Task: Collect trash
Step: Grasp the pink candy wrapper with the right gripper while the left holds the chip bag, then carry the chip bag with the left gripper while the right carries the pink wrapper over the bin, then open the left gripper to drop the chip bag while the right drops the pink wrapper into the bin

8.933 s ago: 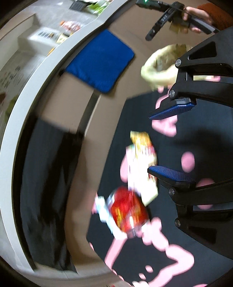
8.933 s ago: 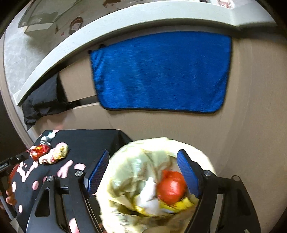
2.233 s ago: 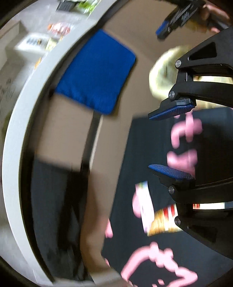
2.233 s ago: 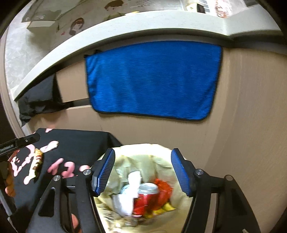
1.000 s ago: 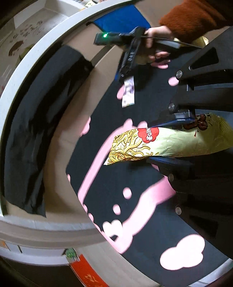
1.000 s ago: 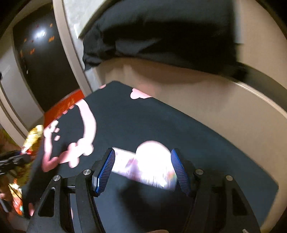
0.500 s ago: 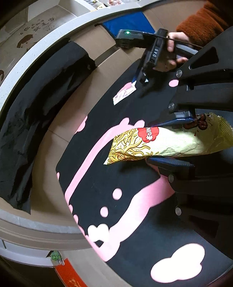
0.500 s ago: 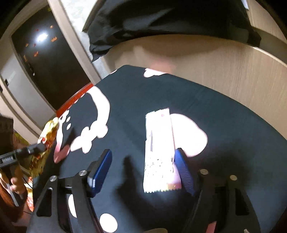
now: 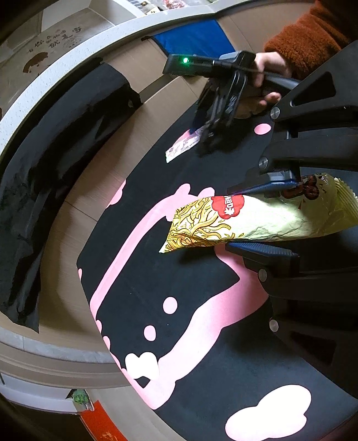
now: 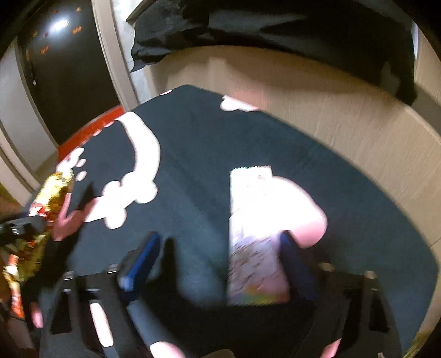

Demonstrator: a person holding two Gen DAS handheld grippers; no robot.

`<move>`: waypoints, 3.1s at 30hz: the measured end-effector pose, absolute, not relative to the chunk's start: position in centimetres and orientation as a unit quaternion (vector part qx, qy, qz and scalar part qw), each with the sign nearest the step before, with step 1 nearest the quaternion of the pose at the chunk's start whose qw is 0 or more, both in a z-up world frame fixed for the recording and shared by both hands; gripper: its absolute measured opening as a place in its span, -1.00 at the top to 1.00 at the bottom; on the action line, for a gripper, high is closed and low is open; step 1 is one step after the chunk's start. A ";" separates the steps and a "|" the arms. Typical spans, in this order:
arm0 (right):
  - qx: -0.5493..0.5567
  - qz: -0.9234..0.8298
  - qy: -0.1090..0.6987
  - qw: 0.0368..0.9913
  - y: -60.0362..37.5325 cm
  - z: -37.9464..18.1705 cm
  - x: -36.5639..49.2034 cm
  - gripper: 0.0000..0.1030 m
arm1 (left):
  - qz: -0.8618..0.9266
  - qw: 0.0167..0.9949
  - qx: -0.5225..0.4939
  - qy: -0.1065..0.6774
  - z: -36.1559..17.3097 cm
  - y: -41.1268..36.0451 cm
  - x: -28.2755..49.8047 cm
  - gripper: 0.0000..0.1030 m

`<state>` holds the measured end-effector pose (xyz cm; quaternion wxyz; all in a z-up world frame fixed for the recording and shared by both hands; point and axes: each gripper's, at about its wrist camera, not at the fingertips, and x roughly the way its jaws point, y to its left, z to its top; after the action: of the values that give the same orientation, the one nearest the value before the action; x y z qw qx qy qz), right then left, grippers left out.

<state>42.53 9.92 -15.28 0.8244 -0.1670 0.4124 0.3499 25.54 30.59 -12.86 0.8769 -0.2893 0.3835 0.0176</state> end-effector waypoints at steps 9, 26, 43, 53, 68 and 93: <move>-0.183 0.320 0.394 0.842 9.8 -14.7 42.6 0.67 | 0.005 0.885 -0.272 0.378 -12.3 29.4 26.1 0.36; -0.106 0.277 0.314 0.902 -2.0 -2.6 29.0 0.68 | -0.031 0.938 -0.158 0.306 -3.2 18.0 23.3 0.36; -0.041 0.207 0.243 0.947 -15.7 2.5 22.8 0.68 | -0.115 0.957 -0.057 0.260 3.4 2.2 21.6 0.36; -0.008 0.142 0.233 0.962 -23.7 3.0 22.2 0.68 | -0.176 0.946 -0.053 0.268 3.5 -5.0 23.5 0.36; 0.042 0.075 0.254 0.963 -31.4 0.1 24.0 0.68 | -0.221 0.924 -0.054 0.307 -1.8 -12.5 30.4 0.36; 0.057 0.039 0.309 0.949 -34.0 -5.2 28.5 0.68 | -0.259 0.881 -0.099 0.382 -7.9 -14.1 38.5 0.01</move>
<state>28.54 -34.02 -5.19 0.9487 0.0569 0.3085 0.0392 38.53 -14.13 -7.89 0.8814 -0.0988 0.3821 -0.2594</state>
